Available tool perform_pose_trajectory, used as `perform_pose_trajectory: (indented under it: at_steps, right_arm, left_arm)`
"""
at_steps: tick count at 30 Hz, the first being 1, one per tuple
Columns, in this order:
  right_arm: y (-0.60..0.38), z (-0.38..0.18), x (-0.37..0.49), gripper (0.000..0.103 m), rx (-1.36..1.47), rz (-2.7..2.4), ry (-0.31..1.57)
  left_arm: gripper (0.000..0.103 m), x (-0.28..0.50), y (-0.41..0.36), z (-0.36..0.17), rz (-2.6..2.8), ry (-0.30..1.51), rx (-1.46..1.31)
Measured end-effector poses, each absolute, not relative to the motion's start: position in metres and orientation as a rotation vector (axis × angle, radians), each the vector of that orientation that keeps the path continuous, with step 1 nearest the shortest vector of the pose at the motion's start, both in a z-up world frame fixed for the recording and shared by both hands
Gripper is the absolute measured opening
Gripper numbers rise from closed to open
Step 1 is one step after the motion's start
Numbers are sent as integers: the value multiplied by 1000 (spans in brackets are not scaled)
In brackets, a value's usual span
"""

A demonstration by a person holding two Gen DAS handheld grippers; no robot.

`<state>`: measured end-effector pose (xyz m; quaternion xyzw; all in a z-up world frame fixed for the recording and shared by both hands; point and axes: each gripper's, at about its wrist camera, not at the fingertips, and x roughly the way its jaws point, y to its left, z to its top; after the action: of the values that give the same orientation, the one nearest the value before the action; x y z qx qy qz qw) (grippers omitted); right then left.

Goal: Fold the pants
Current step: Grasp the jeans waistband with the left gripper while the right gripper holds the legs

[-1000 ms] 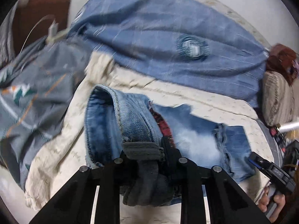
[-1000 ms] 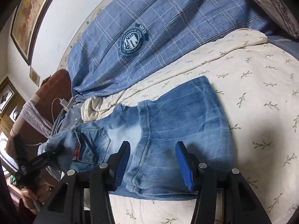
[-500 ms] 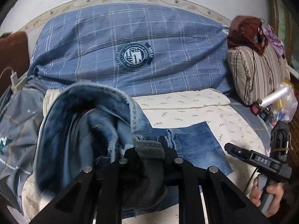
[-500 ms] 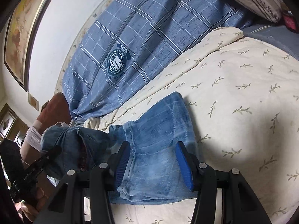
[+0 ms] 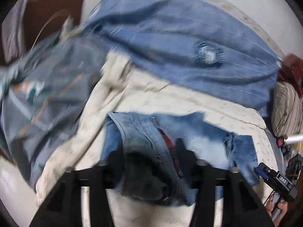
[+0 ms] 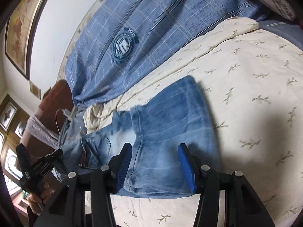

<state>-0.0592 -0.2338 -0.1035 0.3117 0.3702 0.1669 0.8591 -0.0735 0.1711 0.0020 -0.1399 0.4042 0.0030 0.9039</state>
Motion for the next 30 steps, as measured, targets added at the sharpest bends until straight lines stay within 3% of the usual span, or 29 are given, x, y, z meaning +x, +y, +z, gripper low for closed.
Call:
perform_pose_trajectory:
  at_steps: [5,8,19,27,30]
  right_arm:
    - [-218,-110,-56,54,600,348,800]
    - [-213,-113,-54,54,569,332,802]
    - [-208,-114,-52,54,529,321,800]
    - [-206,-113,-50,54,514,314,798]
    - [-204,-112,-51,54,498,308,793]
  left_arm:
    - [67,-82,215,-38,28,929,-466]
    - [77,-90,227,-58,19,954,-591]
    - [88,-85,218,-89,-50,963,-748]
    - [88,-73,214,-94,-50,969,-781]
    - [79,-63,215,-92,-41,949,-798]
